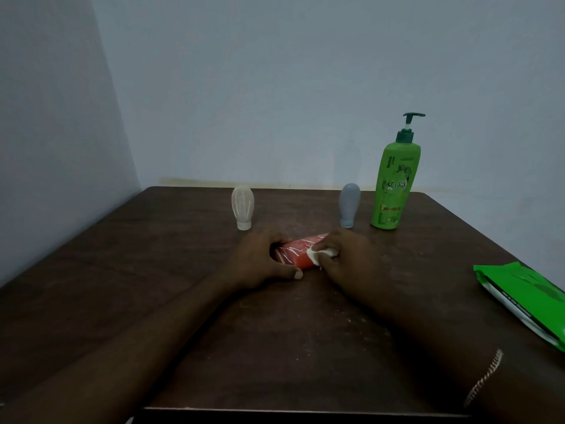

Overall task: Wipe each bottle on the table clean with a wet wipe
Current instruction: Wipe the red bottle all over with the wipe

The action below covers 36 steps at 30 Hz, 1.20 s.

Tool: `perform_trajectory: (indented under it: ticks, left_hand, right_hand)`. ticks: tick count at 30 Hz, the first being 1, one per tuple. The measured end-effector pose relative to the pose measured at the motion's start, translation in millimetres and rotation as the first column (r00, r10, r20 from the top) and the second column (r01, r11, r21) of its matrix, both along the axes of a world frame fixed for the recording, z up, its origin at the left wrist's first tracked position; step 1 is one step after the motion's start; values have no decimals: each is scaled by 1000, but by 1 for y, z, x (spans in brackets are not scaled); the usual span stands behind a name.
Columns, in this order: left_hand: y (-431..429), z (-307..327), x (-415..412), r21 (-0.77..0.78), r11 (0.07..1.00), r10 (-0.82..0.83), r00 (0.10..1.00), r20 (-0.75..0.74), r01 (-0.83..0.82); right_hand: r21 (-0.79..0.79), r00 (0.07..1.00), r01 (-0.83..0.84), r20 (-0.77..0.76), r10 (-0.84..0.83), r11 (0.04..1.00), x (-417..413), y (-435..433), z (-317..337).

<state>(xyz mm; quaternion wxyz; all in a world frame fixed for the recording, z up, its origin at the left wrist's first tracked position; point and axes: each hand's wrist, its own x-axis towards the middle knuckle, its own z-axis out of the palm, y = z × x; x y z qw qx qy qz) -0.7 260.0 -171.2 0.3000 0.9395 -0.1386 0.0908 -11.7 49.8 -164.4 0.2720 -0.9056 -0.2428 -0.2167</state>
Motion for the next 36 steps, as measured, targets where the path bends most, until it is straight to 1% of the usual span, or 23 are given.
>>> perform_trajectory:
  ticks: [3, 4, 8, 11, 15, 17, 21, 23, 25, 28, 30, 32, 34, 36]
  left_hand:
    - [-1, -1, -1, -15, 1000, -5, 1000, 15, 5]
    - [-2, -2, -2, -17, 1000, -5, 1000, 28, 6]
    - [-5, -2, -4, 1, 1000, -17, 993, 117, 17]
    - [-8, -2, -4, 14, 999, -37, 987, 155, 35]
    - [-6, -3, -3, 23, 999, -34, 987, 160, 31]
    - [-7, -4, -3, 24, 999, -32, 988, 153, 29]
    - [-10, -3, -6, 32, 999, -47, 973, 225, 41]
    - [-11, -2, -7, 51, 998, -52, 968, 247, 41]
    - [-11, -2, -8, 58, 997, -66, 965, 253, 53]
    - [-11, -2, -7, 59, 996, -74, 964, 256, 61]
    - [-9, -3, -6, 60, 996, -73, 972, 225, 61]
    - [-7, -4, -4, 61, 996, -73, 977, 201, 62]
    - [-6, -5, -3, 63, 996, -67, 980, 186, 57]
    - [-6, -5, -2, 62, 997, -61, 982, 181, 51]
  right_hand:
    - [-137, 994, -101, -51, 95, 985, -6, 13, -2]
    - [-147, 992, -115, -59, 108, 982, -7, 16, -3]
    - [-106, 995, -77, -64, 71, 991, -2, 24, 3]
    - [-160, 996, -58, -74, 46, 985, -1, 30, 8]
    - [-259, 992, -101, -96, 79, 960, -9, 24, 1]
    - [-263, 992, -107, -93, 86, 959, -10, 21, -1]
    - [-205, 996, -61, -82, 45, 977, -2, 29, 9]
    - [-229, 996, -40, -91, 20, 973, -2, 31, 12]
    - [-247, 996, -60, -83, 40, 967, -6, 29, 10]
    - [-244, 997, -80, -32, 75, 966, -9, 24, 3]
    - [-224, 1000, -10, -12, 8, 975, -1, 15, 1]
    - [-140, 992, 123, 12, -123, 982, 12, -1, 2]
    - [-50, 963, 270, 0, -271, 961, 23, -23, 2]
    - [6, 944, 330, -28, -330, 944, 27, -33, 1]
